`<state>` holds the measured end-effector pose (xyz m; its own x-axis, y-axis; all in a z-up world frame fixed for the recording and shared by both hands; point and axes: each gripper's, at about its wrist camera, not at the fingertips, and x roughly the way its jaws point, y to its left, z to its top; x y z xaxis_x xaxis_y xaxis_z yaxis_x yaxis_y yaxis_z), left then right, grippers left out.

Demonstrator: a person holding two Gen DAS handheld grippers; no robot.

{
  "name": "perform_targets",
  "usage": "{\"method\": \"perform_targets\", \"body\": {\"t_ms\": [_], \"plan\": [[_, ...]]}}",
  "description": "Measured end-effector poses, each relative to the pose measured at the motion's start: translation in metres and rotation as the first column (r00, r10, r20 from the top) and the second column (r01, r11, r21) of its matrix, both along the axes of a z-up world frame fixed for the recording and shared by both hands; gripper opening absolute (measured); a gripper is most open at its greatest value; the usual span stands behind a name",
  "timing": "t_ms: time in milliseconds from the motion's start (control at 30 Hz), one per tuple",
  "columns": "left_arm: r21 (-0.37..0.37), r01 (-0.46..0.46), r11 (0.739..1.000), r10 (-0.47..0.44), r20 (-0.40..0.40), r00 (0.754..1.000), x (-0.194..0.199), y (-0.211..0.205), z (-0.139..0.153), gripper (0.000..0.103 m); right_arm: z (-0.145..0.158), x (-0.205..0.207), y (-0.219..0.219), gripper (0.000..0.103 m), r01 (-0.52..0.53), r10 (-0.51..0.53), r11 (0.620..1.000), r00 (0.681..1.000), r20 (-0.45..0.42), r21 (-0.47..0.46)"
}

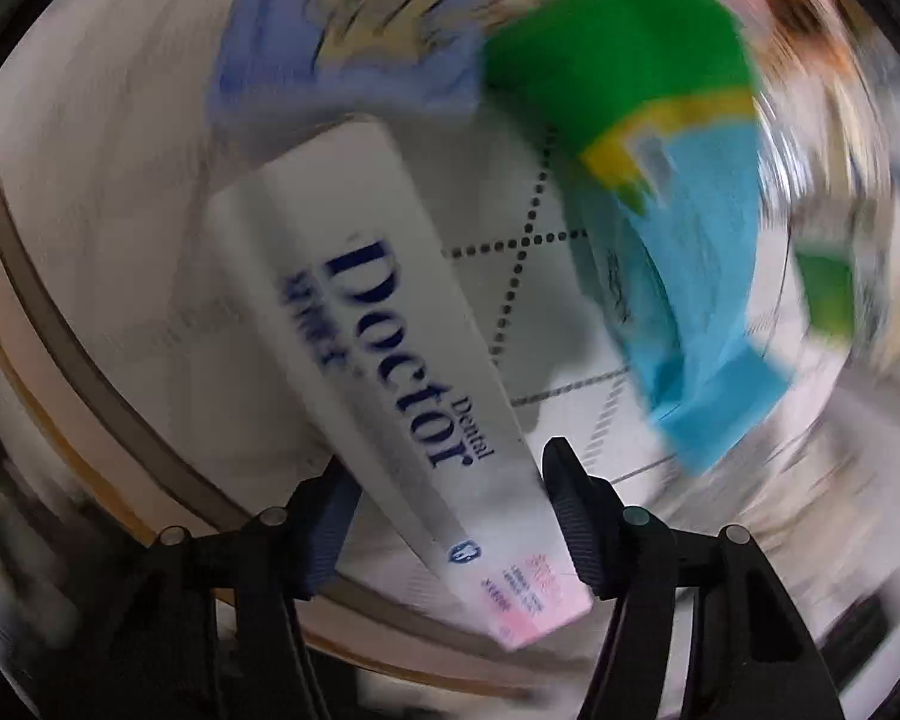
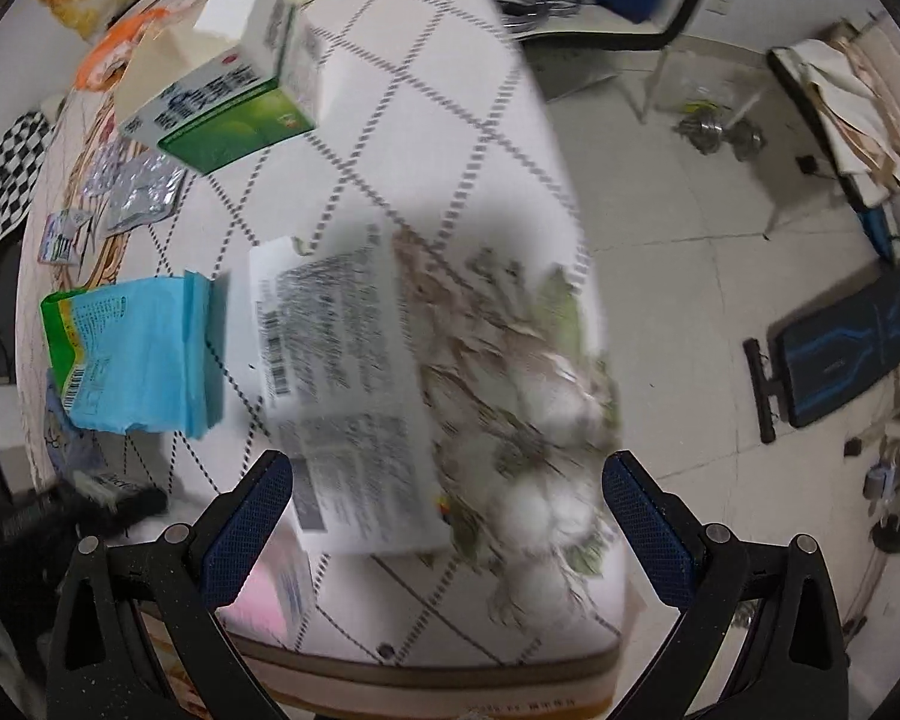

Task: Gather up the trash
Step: 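Grasp the Doctor toothpaste box with the left tool while the right grasps the medicine card, then carry both items over the trash bin and open both tools to drop them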

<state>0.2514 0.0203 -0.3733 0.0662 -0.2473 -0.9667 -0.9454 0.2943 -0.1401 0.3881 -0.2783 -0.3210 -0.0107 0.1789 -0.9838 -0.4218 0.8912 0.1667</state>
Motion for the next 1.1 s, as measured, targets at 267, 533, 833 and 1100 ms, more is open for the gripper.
{"method": "perform_targets", "body": {"t_ms": [267,533,833,1100], "plan": [[0.127,0.358,0.925,-0.337,-0.164,0.927,-0.015,-0.011,0.023,0.055,-0.023,-0.016,0.054,0.1,-0.147,0.151,0.987,0.987,0.061,-0.063],[0.196,0.325,0.925,-0.297,-0.159,0.941,-0.039,-0.026,0.052,0.054,-0.017,-0.039,0.04,0.074,-0.229,0.235,0.963,0.971,0.031,-0.14],[0.213,0.353,0.911,-0.33,-0.138,0.934,-0.024,-0.053,0.071,0.047,-0.017,-0.037,0.06,0.076,-0.232,0.242,0.955,0.97,0.034,-0.183],[0.231,0.37,0.9,-0.35,-0.126,0.928,-0.03,-0.059,0.075,0.044,-0.019,-0.031,0.058,0.075,-0.234,0.245,0.955,0.968,0.044,-0.181]]}}
